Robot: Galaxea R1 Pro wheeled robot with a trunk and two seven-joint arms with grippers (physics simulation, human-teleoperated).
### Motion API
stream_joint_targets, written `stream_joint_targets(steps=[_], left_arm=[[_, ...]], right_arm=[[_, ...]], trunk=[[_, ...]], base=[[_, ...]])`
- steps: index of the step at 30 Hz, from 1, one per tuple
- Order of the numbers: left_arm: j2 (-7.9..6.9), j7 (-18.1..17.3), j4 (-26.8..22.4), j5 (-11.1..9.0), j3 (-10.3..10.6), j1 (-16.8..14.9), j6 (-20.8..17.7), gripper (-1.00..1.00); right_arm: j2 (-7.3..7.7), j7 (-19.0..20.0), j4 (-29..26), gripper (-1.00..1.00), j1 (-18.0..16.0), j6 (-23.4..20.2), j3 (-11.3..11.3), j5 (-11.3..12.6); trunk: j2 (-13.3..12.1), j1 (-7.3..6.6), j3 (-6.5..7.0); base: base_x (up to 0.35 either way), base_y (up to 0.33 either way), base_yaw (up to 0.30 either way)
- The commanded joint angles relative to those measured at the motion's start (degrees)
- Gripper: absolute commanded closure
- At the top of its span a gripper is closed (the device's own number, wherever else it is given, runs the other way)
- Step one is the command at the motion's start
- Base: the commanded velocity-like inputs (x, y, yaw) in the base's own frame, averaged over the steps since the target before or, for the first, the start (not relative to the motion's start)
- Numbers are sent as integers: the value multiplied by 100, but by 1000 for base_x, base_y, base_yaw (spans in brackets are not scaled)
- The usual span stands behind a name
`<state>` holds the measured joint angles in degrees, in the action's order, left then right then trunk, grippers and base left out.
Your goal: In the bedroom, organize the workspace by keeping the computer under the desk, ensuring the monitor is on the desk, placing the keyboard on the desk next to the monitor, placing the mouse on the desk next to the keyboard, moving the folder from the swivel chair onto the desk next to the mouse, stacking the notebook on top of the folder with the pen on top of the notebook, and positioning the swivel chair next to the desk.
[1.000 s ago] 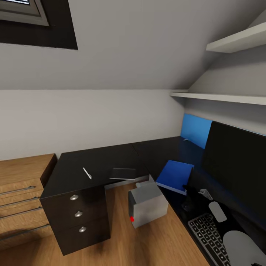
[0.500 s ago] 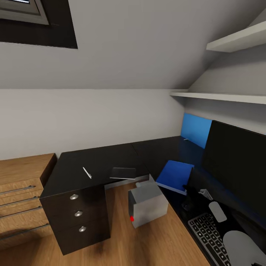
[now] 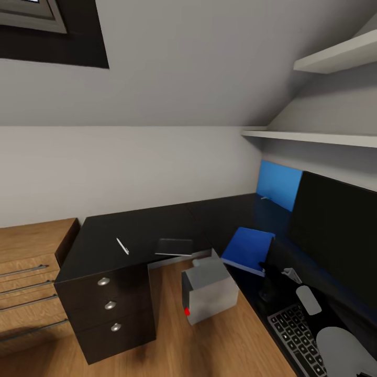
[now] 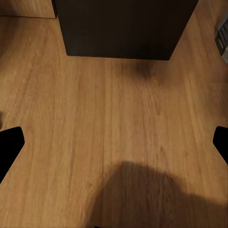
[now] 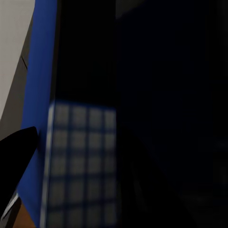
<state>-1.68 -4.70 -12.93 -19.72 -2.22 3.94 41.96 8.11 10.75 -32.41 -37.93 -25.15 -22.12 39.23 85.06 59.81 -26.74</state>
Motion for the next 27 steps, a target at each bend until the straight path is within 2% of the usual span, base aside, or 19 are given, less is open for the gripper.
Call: stream_joint_targets(steps=[1, 22, 27], left_arm=[[1, -52, -8, -35, -23, 2, 0, -100], [-7, -23, -8, -35, -16, 2, -3, -100], [0, -22, -8, -32, -15, 2, -3, -100]], right_arm=[[-3, 15, -3, 100, -4, -41, -29, 15], [6, 15, -3, 100, -4, -57, -29, 15], [6, 15, -3, 100, -4, -60, -29, 15]], trunk=[[3, 2, -5], [3, 2, -5], [123, 68, -59]], base=[[178, 0, 0], [22, 0, 0], [0, 0, 0]])
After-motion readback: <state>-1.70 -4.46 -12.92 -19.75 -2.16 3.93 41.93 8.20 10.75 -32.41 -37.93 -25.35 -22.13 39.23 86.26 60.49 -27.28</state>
